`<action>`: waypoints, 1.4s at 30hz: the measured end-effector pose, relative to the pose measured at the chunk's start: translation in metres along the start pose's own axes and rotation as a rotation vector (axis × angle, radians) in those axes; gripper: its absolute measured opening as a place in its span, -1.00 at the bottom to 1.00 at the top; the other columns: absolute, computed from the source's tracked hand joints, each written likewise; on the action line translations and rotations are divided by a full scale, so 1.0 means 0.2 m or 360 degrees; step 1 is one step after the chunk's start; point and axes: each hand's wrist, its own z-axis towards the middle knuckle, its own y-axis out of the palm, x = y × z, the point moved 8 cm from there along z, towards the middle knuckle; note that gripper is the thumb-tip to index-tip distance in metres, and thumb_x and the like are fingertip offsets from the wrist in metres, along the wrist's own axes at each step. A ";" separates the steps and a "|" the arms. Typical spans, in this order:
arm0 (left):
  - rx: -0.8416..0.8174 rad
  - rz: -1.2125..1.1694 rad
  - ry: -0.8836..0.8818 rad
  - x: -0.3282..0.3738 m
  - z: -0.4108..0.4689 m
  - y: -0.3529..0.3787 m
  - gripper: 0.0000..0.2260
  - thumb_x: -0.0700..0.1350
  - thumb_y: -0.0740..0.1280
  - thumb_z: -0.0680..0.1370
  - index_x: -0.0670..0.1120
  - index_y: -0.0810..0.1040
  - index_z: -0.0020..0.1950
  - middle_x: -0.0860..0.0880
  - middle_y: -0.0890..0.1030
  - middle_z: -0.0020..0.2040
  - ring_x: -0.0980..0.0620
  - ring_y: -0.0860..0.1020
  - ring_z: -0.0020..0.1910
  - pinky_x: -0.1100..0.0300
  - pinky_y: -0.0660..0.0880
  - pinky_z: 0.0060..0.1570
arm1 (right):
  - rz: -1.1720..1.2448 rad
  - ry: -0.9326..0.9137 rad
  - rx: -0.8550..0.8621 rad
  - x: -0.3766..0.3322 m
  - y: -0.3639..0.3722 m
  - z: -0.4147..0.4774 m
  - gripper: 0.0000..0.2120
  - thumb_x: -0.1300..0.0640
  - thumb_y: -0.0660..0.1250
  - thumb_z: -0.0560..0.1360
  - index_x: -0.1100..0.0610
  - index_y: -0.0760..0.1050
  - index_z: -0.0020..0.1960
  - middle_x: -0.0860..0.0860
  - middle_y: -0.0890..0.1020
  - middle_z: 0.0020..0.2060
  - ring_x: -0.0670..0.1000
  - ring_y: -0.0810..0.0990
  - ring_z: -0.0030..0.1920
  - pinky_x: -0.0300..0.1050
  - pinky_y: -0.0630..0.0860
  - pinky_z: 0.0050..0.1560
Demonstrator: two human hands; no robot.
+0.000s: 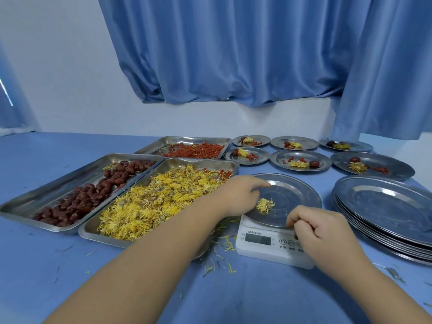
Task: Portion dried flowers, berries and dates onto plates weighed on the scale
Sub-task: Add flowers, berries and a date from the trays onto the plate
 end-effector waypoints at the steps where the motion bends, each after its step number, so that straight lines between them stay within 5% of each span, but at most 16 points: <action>1: 0.0034 -0.0032 -0.0006 -0.02 -0.01 -0.03 -0.61 -0.21 0.17 0.61 0.06 0.46 0.41 -0.03 0.48 0.39 0.14 0.50 0.21 0.28 0.40 0.10 | 0.0000 -0.0001 -0.0003 0.00 0.00 0.00 -0.68 0.43 0.26 0.36 0.04 0.54 -0.35 -0.21 0.56 -0.38 -0.11 0.51 -0.31 -0.28 0.33 -0.38; 3: 0.0123 -0.0118 -0.0032 -0.08 -0.04 -0.09 -0.67 -0.19 0.20 0.61 0.06 0.54 0.32 0.03 0.58 0.25 0.37 0.50 -0.07 0.39 0.43 -0.05 | 0.0000 0.0009 -0.0005 0.00 0.00 0.00 -0.67 0.43 0.26 0.36 0.03 0.54 -0.36 -0.21 0.55 -0.41 -0.12 0.50 -0.32 -0.24 0.33 -0.39; 7: 0.0336 -0.0111 -0.0160 -0.23 -0.12 -0.29 -0.79 -0.08 0.25 0.62 0.07 0.59 0.20 0.09 0.60 0.23 0.16 0.56 -0.04 0.37 0.44 -0.10 | 0.0019 0.0039 -0.0027 0.00 0.01 -0.01 -0.66 0.42 0.25 0.37 0.01 0.53 -0.36 -0.20 0.55 -0.42 -0.12 0.51 -0.33 -0.24 0.31 -0.40; 11: 0.0168 0.0218 -0.0314 -0.42 -0.23 -0.48 -0.85 -0.02 0.26 0.61 0.08 0.55 0.14 0.11 0.59 0.06 0.31 0.49 -0.40 0.40 0.40 -0.39 | 0.0016 0.0055 -0.0056 0.01 0.03 -0.01 -0.67 0.41 0.25 0.37 0.01 0.52 -0.37 -0.20 0.56 -0.40 -0.11 0.51 -0.30 -0.23 0.31 -0.41; 17: 0.0006 0.0662 -0.0587 -0.69 -0.43 -0.67 -0.94 0.00 0.30 0.57 0.10 0.56 -0.04 0.20 0.57 -0.01 0.19 0.50 -0.06 0.19 0.32 -0.02 | -0.0015 0.0030 -0.0104 -0.01 0.06 -0.01 -0.68 0.39 0.23 0.39 0.01 0.51 -0.37 -0.15 0.56 -0.39 -0.07 0.50 -0.28 -0.14 0.40 -0.37; 23: -0.0181 0.0628 -0.0651 -0.83 -0.48 -0.57 -0.64 -0.12 0.33 0.54 0.07 0.51 0.33 0.05 0.53 0.32 0.06 0.50 0.24 0.12 0.40 0.26 | 0.0022 0.0096 -0.0117 0.01 0.07 -0.02 -0.66 0.38 0.23 0.40 -0.01 0.52 -0.37 -0.13 0.55 -0.42 -0.06 0.50 -0.29 -0.15 0.35 -0.40; 35: 0.0166 0.0047 -0.0642 -0.84 -0.49 -0.70 -0.87 -0.03 0.39 0.53 0.15 0.61 0.05 0.08 0.67 -0.06 0.15 0.61 -0.08 0.33 0.36 -0.18 | 0.0017 0.0131 -0.0111 0.02 0.05 -0.01 -0.65 0.36 0.22 0.40 -0.05 0.51 -0.37 -0.18 0.57 -0.41 -0.08 0.51 -0.27 -0.12 0.42 -0.37; 38: 0.0247 -0.0133 -0.0644 -0.81 -0.50 -0.71 -0.88 -0.03 0.31 0.58 0.16 0.63 0.00 0.09 0.68 -0.20 0.24 0.57 -0.32 0.38 0.39 -0.29 | 0.0018 0.0117 -0.0120 0.02 0.06 -0.01 -0.66 0.35 0.22 0.40 -0.04 0.51 -0.37 -0.19 0.57 -0.39 -0.09 0.51 -0.27 -0.13 0.42 -0.36; 42: 0.0207 -0.0285 -0.0651 -0.76 -0.49 -0.64 -0.84 -0.01 0.26 0.62 0.11 0.63 0.08 -0.10 0.64 -0.01 -0.05 0.58 -0.13 0.05 0.55 0.00 | 0.0047 0.0119 -0.0100 0.02 0.04 -0.02 -0.66 0.37 0.21 0.40 -0.02 0.51 -0.36 -0.16 0.56 -0.41 -0.07 0.50 -0.29 -0.07 0.45 -0.35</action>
